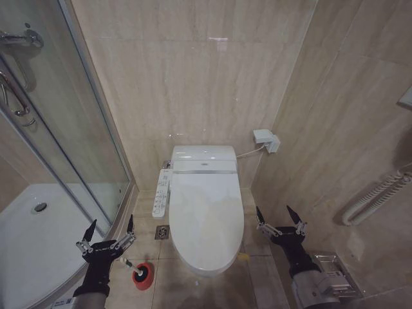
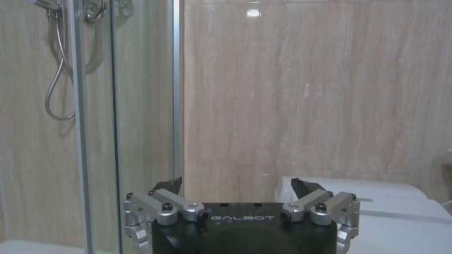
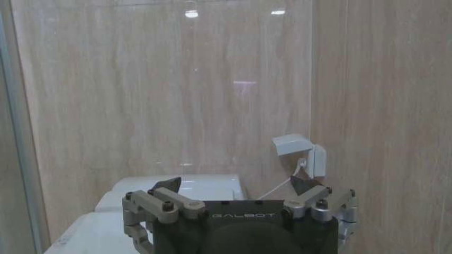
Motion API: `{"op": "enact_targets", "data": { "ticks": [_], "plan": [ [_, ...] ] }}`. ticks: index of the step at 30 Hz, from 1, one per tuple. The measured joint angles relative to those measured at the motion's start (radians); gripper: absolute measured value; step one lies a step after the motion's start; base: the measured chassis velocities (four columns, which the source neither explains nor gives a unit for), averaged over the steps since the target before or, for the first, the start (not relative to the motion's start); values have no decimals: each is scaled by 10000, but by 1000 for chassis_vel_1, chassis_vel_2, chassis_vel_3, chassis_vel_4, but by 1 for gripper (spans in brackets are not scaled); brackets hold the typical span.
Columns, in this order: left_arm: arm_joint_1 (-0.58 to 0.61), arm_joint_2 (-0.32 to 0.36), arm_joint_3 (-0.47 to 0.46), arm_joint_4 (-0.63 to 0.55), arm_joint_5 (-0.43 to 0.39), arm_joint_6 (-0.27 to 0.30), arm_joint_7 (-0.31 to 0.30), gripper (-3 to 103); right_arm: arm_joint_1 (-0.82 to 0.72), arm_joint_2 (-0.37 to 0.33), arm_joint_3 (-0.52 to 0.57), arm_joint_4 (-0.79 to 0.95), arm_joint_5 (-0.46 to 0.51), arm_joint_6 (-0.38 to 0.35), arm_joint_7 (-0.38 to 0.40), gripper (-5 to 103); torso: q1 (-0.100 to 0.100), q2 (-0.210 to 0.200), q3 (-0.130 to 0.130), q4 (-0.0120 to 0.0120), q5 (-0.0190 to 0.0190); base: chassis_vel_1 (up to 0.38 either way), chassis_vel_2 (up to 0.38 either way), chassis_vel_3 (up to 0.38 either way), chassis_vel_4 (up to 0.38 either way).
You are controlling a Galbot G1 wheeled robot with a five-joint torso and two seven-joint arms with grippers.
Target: Open the toilet lid, clean the toilet bowl with a toilet brush, close the toilet lid, and flush.
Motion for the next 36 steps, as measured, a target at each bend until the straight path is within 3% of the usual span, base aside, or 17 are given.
{"op": "enact_targets", "data": {
  "ticks": [24, 26, 29, 30, 34, 36],
  "plan": [
    [-70, 18, -8, 33, -28, 60, 39, 100, 0, 0, 0, 0, 0, 0, 2, 100, 0, 0, 0, 1, 1, 0, 0, 0, 0],
    [-278, 83, -58, 178, -149, 281, 169, 100, 1, 0, 0, 0, 0, 0, 1, 100, -1, 0, 0, 3, 2, 0, 0, 0, 0],
    [-1297, 402, -286, 845, -725, 1311, 791, 100, 1, 0, 0, 0, 0, 0, 1, 100, 0, 0, 0, 0, -1, 0, 0, 0, 0],
    [-1297, 402, -286, 845, -725, 1311, 791, 100, 1, 0, 0, 0, 0, 0, 1, 100, 0, 0, 0, 0, -1, 0, 0, 0, 0],
    [-2671, 839, -597, 1749, -1514, 2723, 1630, 100, 0, 0, 0, 0, 0, 0, 1, 100, 1, 0, 1, -1, -2, 0, 0, 0, 0],
    [-2996, 939, -672, 1963, -1701, 3056, 1836, 100, 0, 0, -1, 0, 0, 0, 1, 100, 1, 0, 1, 0, -2, 0, 0, 0, 0]
  ]
}}
